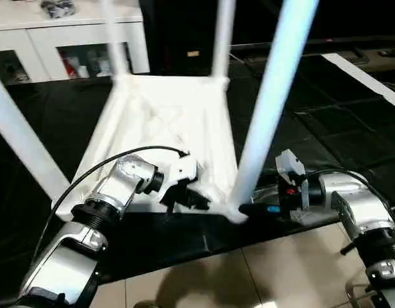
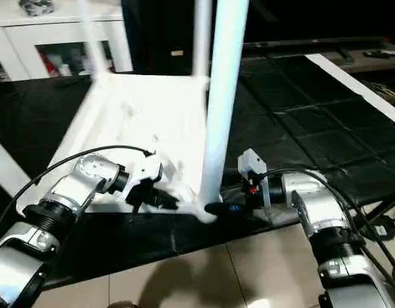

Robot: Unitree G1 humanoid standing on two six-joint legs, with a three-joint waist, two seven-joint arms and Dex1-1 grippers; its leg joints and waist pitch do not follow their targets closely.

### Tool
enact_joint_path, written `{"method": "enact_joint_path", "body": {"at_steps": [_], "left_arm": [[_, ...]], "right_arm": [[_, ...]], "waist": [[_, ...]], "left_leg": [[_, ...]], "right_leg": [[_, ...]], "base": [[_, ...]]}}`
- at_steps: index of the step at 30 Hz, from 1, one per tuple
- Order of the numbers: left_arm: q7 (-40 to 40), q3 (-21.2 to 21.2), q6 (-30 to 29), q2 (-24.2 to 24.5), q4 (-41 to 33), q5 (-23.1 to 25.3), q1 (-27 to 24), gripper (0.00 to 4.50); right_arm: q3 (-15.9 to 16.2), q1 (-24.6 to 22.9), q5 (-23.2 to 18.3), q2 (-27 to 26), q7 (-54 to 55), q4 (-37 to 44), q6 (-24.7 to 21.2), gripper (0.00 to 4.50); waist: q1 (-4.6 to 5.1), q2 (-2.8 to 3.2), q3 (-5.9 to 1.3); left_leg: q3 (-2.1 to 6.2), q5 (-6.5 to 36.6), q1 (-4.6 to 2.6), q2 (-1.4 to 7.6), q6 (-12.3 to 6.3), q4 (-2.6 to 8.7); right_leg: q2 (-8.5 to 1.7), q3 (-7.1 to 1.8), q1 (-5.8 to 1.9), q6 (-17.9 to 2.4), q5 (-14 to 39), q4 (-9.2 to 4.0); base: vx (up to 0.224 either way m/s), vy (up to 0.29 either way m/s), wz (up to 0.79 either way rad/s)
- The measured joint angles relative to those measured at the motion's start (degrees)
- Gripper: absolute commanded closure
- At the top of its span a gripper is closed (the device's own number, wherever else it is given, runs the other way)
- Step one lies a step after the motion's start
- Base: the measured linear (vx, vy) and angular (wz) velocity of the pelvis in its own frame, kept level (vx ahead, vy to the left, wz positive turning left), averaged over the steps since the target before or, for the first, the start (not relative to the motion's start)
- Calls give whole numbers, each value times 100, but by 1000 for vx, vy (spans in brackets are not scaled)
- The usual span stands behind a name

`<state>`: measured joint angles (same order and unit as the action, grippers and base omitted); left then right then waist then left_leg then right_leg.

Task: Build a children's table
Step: Rotate leg to tighten

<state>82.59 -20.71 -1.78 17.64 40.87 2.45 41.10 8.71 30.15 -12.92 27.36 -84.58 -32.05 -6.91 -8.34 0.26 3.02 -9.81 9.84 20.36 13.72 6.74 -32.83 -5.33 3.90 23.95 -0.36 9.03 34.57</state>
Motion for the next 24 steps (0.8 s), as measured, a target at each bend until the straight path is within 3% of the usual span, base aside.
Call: {"method": "enact_joint_path", "body": {"at_steps": [14, 24], "left_arm": [[210, -121, 102, 67, -18, 3, 1, 450], [225, -149, 31, 82, -74, 4, 1, 450]], "right_arm": [[144, 73, -30, 9, -477, -26, -44, 201], [157, 33, -50, 12, -511, 55, -148, 245]], "waist": [[8, 0, 0], [4, 1, -1]], "left_leg": [[1, 0, 4, 2, 0, -17], [2, 0, 3, 2, 0, -18]], "right_leg": [[0, -1, 1, 1, 0, 16], [0, -1, 0, 0, 0, 18]], "base": [[0, 0, 0], [0, 0, 0]]}}
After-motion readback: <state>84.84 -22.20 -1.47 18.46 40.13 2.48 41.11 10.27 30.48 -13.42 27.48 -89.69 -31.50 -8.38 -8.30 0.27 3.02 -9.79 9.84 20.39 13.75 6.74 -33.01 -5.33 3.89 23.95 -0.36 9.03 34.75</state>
